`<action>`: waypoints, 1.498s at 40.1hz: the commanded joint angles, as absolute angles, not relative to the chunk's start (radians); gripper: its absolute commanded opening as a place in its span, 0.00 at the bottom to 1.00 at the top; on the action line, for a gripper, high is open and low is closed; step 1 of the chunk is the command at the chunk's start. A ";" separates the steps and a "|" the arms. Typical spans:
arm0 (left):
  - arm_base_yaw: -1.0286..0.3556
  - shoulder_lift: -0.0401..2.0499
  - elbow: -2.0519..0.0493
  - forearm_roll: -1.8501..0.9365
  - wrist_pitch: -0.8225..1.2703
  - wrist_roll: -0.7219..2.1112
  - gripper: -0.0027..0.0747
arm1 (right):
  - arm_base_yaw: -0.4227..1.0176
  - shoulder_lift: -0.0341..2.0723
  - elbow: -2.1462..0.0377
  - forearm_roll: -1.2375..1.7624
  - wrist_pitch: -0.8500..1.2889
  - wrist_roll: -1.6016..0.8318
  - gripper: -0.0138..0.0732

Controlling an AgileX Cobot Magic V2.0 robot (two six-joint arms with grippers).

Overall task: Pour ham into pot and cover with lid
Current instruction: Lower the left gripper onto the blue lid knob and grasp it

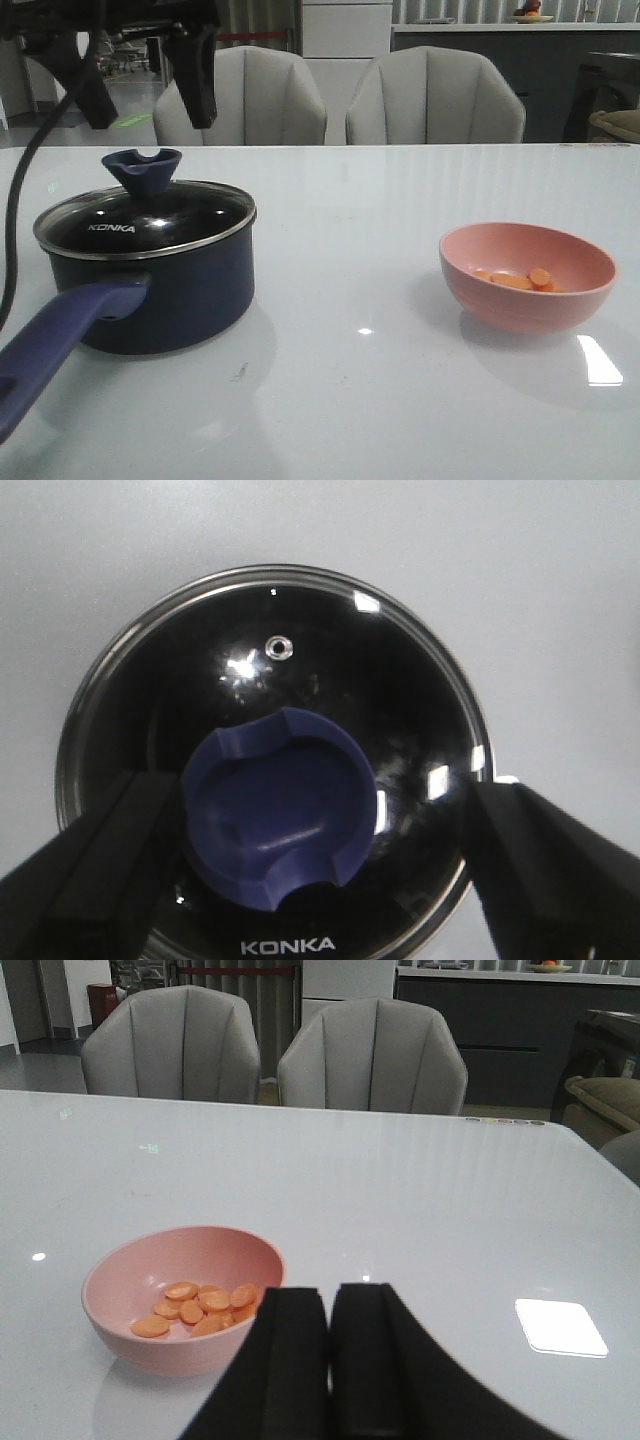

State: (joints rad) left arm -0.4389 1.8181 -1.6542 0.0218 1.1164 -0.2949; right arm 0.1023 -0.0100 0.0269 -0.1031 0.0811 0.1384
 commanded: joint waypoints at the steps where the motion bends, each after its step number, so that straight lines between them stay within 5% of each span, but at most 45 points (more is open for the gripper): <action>1: -0.445 1.818 -1.737 0.048 1.161 -0.327 0.76 | 0.096 -0.031 0.022 -0.119 0.000 0.138 0.34; 42: -0.445 1.903 -1.760 0.034 1.198 -0.408 0.76 | 0.096 -0.031 0.022 -0.119 0.000 0.138 0.34; 55: -0.445 1.909 -1.768 0.018 1.206 -0.408 0.36 | 0.096 -0.031 0.022 -0.119 0.000 0.138 0.34; 60: -0.445 1.909 -1.782 0.014 1.211 -0.408 0.30 | 0.096 -0.031 0.022 -0.119 0.000 0.138 0.34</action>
